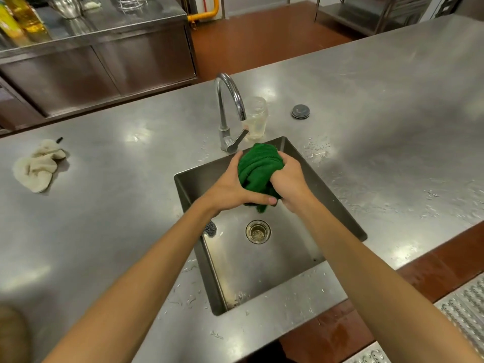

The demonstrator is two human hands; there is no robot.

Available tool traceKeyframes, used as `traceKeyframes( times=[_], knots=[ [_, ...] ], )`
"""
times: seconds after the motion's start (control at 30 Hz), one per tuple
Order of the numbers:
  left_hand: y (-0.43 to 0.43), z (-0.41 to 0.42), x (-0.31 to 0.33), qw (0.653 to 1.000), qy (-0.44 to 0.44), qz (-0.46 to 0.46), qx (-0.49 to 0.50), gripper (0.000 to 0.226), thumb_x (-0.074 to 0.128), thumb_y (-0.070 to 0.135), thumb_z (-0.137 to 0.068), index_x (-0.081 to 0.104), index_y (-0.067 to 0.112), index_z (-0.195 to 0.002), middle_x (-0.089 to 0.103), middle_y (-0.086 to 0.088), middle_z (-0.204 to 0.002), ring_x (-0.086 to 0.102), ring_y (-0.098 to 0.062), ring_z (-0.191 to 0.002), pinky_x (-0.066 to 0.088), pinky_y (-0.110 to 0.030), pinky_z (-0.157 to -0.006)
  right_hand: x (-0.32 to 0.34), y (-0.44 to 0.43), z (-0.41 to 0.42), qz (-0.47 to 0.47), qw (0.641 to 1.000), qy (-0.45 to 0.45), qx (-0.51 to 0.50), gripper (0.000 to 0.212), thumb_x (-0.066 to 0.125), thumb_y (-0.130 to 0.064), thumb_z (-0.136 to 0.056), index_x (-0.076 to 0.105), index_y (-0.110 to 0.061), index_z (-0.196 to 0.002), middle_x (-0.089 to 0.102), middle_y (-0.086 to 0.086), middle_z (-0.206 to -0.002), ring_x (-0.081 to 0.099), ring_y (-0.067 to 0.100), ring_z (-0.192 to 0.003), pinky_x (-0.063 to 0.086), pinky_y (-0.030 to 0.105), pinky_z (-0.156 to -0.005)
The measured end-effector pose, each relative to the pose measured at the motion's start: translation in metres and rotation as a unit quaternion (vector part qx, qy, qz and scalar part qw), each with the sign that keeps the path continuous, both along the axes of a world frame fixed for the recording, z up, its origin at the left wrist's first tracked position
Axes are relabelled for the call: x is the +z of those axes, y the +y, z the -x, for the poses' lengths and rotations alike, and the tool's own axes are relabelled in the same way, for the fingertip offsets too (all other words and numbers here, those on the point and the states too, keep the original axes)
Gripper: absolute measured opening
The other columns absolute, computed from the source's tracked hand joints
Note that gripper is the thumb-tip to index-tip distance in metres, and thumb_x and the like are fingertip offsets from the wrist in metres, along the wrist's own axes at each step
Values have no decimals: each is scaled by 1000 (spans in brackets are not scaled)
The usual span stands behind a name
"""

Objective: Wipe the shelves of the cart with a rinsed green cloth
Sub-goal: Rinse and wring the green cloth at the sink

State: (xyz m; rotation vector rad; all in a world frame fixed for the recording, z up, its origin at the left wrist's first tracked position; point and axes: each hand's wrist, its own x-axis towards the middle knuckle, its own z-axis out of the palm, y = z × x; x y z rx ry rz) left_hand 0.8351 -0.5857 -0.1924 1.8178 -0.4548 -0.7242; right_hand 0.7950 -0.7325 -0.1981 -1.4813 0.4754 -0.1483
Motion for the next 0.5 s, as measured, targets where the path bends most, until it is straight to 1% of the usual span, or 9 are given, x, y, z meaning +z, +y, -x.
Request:
traceKeyframes(
  times=[0.03, 0.07, 0.13, 0.2, 0.27, 0.3, 0.37, 0.43, 0.5],
  knots=[
    [-5, 3, -3, 999, -3, 31, 14, 136, 100, 8, -54, 15, 20, -159, 60, 9, -134, 61, -2, -121, 53, -17, -94, 3, 2, 1, -44, 999, -1, -12, 34, 54, 2, -90, 72, -19, -111, 76, 8, -99, 73, 25, -96, 61, 46, -83],
    [-10, 6, -5, 998, -10, 63, 24, 131, 98, 1, -55, 19, 17, -157, 60, 5, -134, 62, -5, -120, 54, -17, -90, 5, 3, 1, -81, 997, -1, -21, 32, 54, 1, -91, 73, -18, -109, 76, 9, -99, 73, 27, -96, 61, 46, -82],
    [-15, 10, -6, 995, -20, 93, 29, 123, 94, -8, -59, 22, 15, -156, 59, 1, -136, 62, -4, -120, 54, -19, -89, 9, 2, 4, -153, 988, -9, -18, 27, 53, 1, -94, 73, -12, -107, 75, 13, -97, 73, 28, -94, 61, 43, -77],
    [-16, 8, -5, 995, -40, 92, 26, 117, 93, -9, -60, 26, 13, -154, 59, 2, -137, 60, 1, -120, 51, -16, -92, 10, -2, 7, -207, 978, -27, -3, 24, 51, 2, -96, 71, -6, -107, 74, 15, -93, 72, 28, -90, 60, 40, -72],
    [-18, 5, -3, 995, -57, 73, 24, 103, 95, -3, -60, 43, 12, -147, 64, 4, -130, 63, 3, -115, 50, -12, -89, 8, -5, 7, -213, 976, -48, 13, 24, 50, 3, -96, 69, -3, -108, 73, 15, -95, 70, 29, -93, 59, 40, -75],
    [-20, 4, -2, 997, -59, 54, 23, 91, 96, 1, -60, 53, 14, -139, 69, 5, -123, 66, 2, -109, 51, -11, -85, 6, -5, 7, -191, 980, -53, 21, 24, 52, 1, -94, 68, -3, -112, 72, 16, -100, 70, 29, -98, 59, 40, -79],
    [-25, 3, -6, 997, -60, 22, 36, 67, 96, 9, -63, 67, 16, -123, 75, 5, -110, 70, -3, -100, 55, -18, -83, 1, -11, 6, -81, 995, -28, 41, 38, 59, -11, -88, 61, -8, -126, 69, 10, -113, 67, 23, -107, 57, 40, -91],
    [-29, 0, -13, 995, -67, -2, 76, 51, 93, 8, -65, 72, 17, -110, 76, 2, -103, 72, -12, -98, 59, -32, -88, 1, -21, 8, 53, 995, 19, 80, 51, 63, -19, -88, 51, -16, -137, 63, -2, -120, 61, 10, -111, 51, 38, -100],
    [-31, -5, -15, 992, -74, -24, 100, 43, 90, 5, -64, 72, 17, -101, 77, 0, -98, 73, -19, -97, 59, -43, -92, 4, -35, 11, 131, 983, 38, 125, 52, 66, -22, -92, 48, -18, -141, 60, -6, -124, 58, 8, -114, 48, 39, -104]
  ],
)
